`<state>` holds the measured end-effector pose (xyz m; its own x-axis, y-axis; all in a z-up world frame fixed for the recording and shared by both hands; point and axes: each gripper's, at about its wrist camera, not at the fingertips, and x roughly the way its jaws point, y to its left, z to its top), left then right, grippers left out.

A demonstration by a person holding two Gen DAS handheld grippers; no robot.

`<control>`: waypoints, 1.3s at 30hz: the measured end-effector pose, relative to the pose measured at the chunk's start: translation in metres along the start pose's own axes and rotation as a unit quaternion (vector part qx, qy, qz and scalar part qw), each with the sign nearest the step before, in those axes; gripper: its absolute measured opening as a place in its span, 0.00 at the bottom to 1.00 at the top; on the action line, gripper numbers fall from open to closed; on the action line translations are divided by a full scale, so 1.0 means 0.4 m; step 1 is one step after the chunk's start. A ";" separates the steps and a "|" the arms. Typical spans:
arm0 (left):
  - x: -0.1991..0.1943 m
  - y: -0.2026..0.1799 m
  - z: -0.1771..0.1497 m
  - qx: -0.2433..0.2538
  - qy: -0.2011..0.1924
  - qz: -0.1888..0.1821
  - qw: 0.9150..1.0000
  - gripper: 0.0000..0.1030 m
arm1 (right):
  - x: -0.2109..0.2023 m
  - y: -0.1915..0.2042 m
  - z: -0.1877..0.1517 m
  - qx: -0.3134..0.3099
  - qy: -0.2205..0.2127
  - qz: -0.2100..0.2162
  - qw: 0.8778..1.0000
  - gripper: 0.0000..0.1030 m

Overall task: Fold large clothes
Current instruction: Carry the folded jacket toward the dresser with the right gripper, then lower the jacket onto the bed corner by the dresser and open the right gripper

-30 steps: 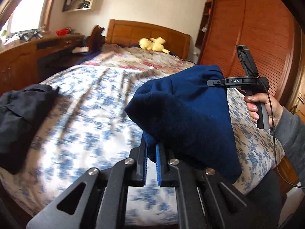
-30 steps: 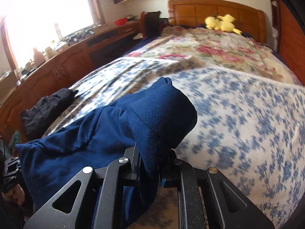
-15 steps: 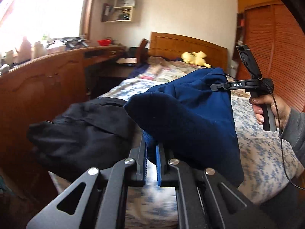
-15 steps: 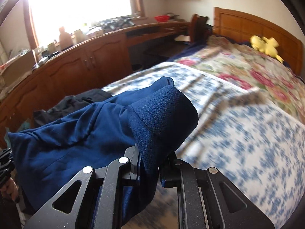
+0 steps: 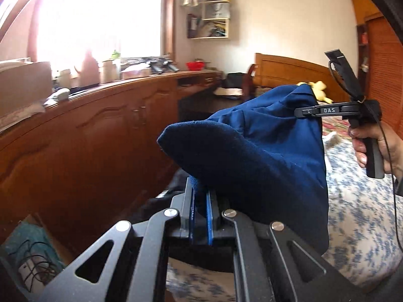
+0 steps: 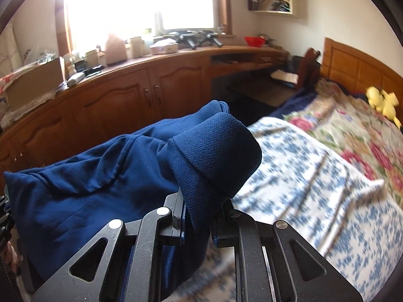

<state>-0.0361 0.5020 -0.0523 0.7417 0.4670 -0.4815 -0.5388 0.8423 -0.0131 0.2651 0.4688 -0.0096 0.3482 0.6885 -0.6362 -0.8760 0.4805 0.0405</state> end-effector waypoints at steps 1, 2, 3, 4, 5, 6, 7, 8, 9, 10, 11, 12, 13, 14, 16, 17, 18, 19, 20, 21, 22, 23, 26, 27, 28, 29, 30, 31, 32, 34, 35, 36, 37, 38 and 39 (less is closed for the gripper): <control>0.008 0.016 -0.002 -0.006 0.003 0.005 1.000 0.05 | 0.019 0.019 0.011 -0.006 0.001 0.001 1.000 0.12; 0.012 0.027 -0.006 -0.011 0.006 0.008 1.000 0.05 | 0.037 0.036 0.019 -0.010 0.002 0.001 1.000 0.12; 0.022 0.041 -0.011 -0.014 0.010 0.013 1.000 0.06 | 0.052 0.052 0.024 -0.013 0.004 0.000 1.000 0.12; 0.034 0.054 -0.018 -0.013 0.016 0.023 1.000 0.06 | 0.072 0.069 0.029 -0.016 0.007 0.000 1.000 0.13; 0.047 0.061 -0.031 -0.010 0.027 0.037 0.999 0.06 | 0.090 0.083 0.031 -0.018 0.009 0.004 1.000 0.14; 0.059 0.069 -0.047 -0.012 0.036 0.043 0.998 0.06 | 0.113 0.097 0.024 -0.019 0.012 0.013 1.000 0.15; 0.066 0.073 -0.056 -0.014 0.041 0.042 0.998 0.06 | 0.132 0.107 0.016 -0.021 0.022 0.016 0.999 0.19; 0.072 0.078 -0.066 -0.013 0.047 0.042 0.998 0.07 | 0.154 0.115 0.007 -0.021 0.035 0.012 0.999 0.20; 0.072 0.083 -0.073 -0.017 0.047 0.045 0.998 0.07 | 0.176 0.120 -0.006 -0.017 0.047 0.001 0.999 0.20; 0.070 0.088 -0.078 -0.024 0.046 0.048 0.997 0.07 | 0.191 0.119 -0.021 -0.012 0.056 -0.007 0.998 0.24; 0.071 0.091 -0.078 -0.029 0.045 0.048 0.997 0.08 | 0.196 0.116 -0.033 -0.010 0.058 -0.011 0.998 0.32; 0.069 0.088 -0.077 -0.034 0.045 0.045 0.997 0.09 | 0.194 0.118 -0.042 -0.012 0.056 -0.011 0.998 0.37; 0.063 0.082 -0.076 -0.033 0.043 0.042 0.998 0.10 | 0.184 0.122 -0.052 -0.019 0.051 -0.006 0.998 0.49; 0.054 0.078 -0.074 -0.030 0.039 0.045 0.998 0.11 | 0.171 0.126 -0.061 -0.025 0.045 -0.004 0.999 0.53; 0.033 0.068 -0.069 -0.023 0.030 0.056 0.998 0.15 | 0.146 0.134 -0.078 -0.039 0.041 0.007 0.998 0.53; 0.027 0.072 -0.064 -0.024 0.028 0.057 0.998 0.19 | 0.133 0.138 -0.087 -0.043 0.038 0.011 0.998 0.53; 0.015 0.070 -0.060 -0.027 0.025 0.056 0.998 0.20 | 0.116 0.140 -0.098 -0.047 0.036 0.014 0.998 0.53; 0.004 0.070 -0.056 -0.028 0.021 0.051 0.998 0.23 | 0.094 0.143 -0.110 -0.048 0.031 0.019 0.998 0.53; -0.005 0.067 -0.049 -0.028 0.018 0.047 0.998 0.29 | 0.073 0.144 -0.121 -0.049 0.026 0.024 0.998 0.53; -0.017 0.063 -0.041 -0.026 0.014 0.045 0.999 0.31 | 0.057 0.147 -0.130 -0.049 0.023 0.028 0.998 0.53; -0.028 0.059 -0.031 -0.023 0.009 0.048 0.999 0.32 | 0.036 0.147 -0.143 -0.048 0.019 0.032 0.998 0.53; -0.036 0.054 -0.022 -0.021 0.005 0.050 0.999 0.33 | 0.014 0.147 -0.155 -0.049 0.016 0.035 0.998 0.53; -0.063 0.037 0.005 -0.015 -0.005 0.046 0.999 0.35 | -0.042 0.147 -0.181 -0.050 0.008 0.042 0.998 0.53; -0.073 0.028 0.014 -0.015 -0.008 0.042 0.999 0.36 | -0.065 0.145 -0.191 -0.049 0.006 0.044 0.998 0.53; -0.080 0.019 0.024 -0.013 -0.011 0.038 0.999 0.39 | -0.084 0.143 -0.198 -0.048 0.004 0.046 0.998 0.53; -0.086 0.011 0.030 -0.011 -0.014 0.034 0.999 0.44 | -0.111 0.139 -0.209 -0.046 -0.001 0.047 0.998 0.53; -0.095 -0.004 0.035 -0.009 -0.018 0.030 0.999 0.48 | -0.131 0.137 -0.216 -0.045 -0.005 0.047 0.998 0.53; -0.101 -0.017 0.039 -0.007 -0.019 0.024 1.000 0.53 | -0.159 0.134 -0.226 -0.043 -0.010 0.049 0.998 0.54; -0.107 -0.034 0.044 -0.005 -0.020 0.017 1.000 0.53 | -0.181 0.126 -0.235 -0.040 -0.013 0.051 0.998 0.54; -0.115 -0.066 0.054 -0.002 -0.021 0.013 1.000 0.53 | -0.228 0.115 -0.254 -0.038 -0.019 0.050 0.998 0.54; -0.119 -0.082 0.058 0.000 -0.021 0.013 1.000 0.54 | -0.253 0.108 -0.265 -0.038 -0.023 0.048 0.998 0.54; -0.123 -0.103 0.062 0.003 -0.023 0.009 1.000 0.54 | -0.272 0.102 -0.274 -0.037 -0.025 0.047 0.998 0.54; -0.126 -0.125 0.065 0.007 -0.024 0.004 1.000 0.54 | -0.296 0.093 -0.286 -0.035 -0.028 0.045 0.998 0.54; -0.129 -0.142 0.068 0.010 -0.024 0.000 1.000 0.54 | -0.319 0.084 -0.296 -0.032 -0.030 0.043 0.998 0.56; -0.132 -0.164 0.069 0.015 -0.024 -0.004 1.000 0.54 | -0.336 0.076 -0.304 -0.029 -0.032 0.040 0.998 0.58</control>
<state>-0.0290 0.4293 -0.0018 0.7650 0.4715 -0.4386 -0.5208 0.8536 0.0094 0.1511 0.3247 -0.0163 0.2944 0.7575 -0.5827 -0.9191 0.3914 0.0446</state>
